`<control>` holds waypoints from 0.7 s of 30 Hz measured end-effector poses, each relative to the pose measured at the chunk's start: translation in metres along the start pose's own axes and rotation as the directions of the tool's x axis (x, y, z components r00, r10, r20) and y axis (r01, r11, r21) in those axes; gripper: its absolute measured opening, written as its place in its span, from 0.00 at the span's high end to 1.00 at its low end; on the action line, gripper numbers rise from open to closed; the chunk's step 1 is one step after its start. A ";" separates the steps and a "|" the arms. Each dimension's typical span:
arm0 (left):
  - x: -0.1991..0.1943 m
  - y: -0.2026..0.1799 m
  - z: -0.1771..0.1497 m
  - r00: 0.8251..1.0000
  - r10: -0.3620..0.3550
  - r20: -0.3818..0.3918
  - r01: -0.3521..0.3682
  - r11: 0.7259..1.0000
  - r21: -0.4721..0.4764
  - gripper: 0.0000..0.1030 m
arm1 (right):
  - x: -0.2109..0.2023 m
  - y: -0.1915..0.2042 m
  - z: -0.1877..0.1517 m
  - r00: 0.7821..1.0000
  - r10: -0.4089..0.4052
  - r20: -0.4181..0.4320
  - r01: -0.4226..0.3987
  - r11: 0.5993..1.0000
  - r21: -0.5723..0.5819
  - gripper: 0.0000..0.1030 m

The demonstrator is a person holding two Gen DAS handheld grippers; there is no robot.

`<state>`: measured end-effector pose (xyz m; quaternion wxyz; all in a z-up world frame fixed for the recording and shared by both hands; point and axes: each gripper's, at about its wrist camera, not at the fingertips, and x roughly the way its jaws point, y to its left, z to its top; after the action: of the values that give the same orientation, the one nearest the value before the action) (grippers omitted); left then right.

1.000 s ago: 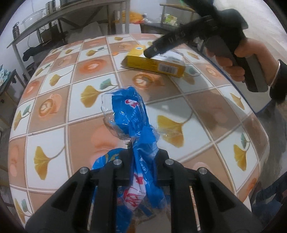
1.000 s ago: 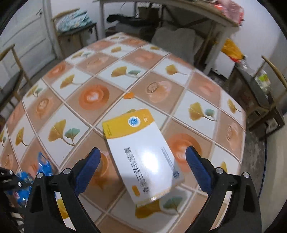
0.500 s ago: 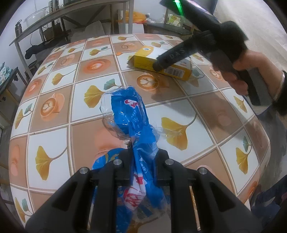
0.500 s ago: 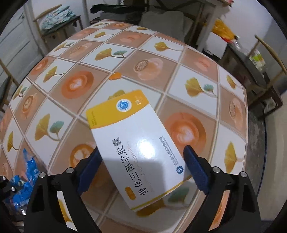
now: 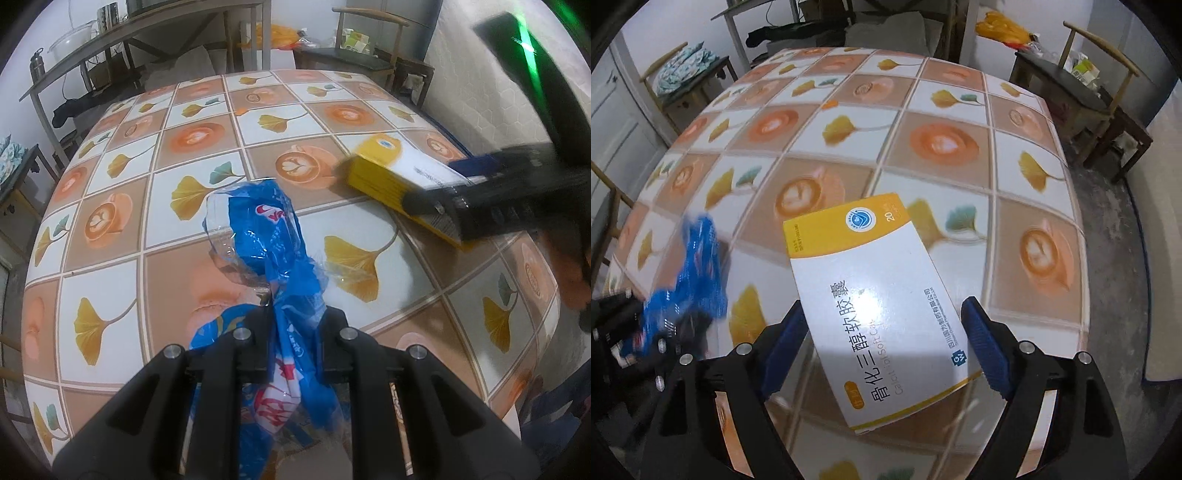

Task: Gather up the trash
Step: 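Close the right tool on the medicine box while the left tool holds the wrappers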

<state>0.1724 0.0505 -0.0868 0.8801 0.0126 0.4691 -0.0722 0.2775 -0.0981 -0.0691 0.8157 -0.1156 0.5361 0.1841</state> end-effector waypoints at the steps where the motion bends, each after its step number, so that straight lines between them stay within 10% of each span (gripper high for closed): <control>1: 0.000 -0.001 0.000 1.000 0.002 0.000 -0.002 1.000 0.001 0.87 | -0.001 0.001 -0.003 1.000 -0.001 -0.002 0.001 1.000 0.000 0.20; 21: -0.018 -0.005 0.002 0.998 -0.002 0.057 0.002 1.000 0.006 0.88 | -0.016 0.009 -0.020 0.996 -0.054 0.071 0.057 0.998 -0.034 0.27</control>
<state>0.1631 0.0475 -0.0704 0.8929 0.0125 0.4437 -0.0749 0.2516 -0.1003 -0.0619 0.8367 -0.1387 0.5001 0.1751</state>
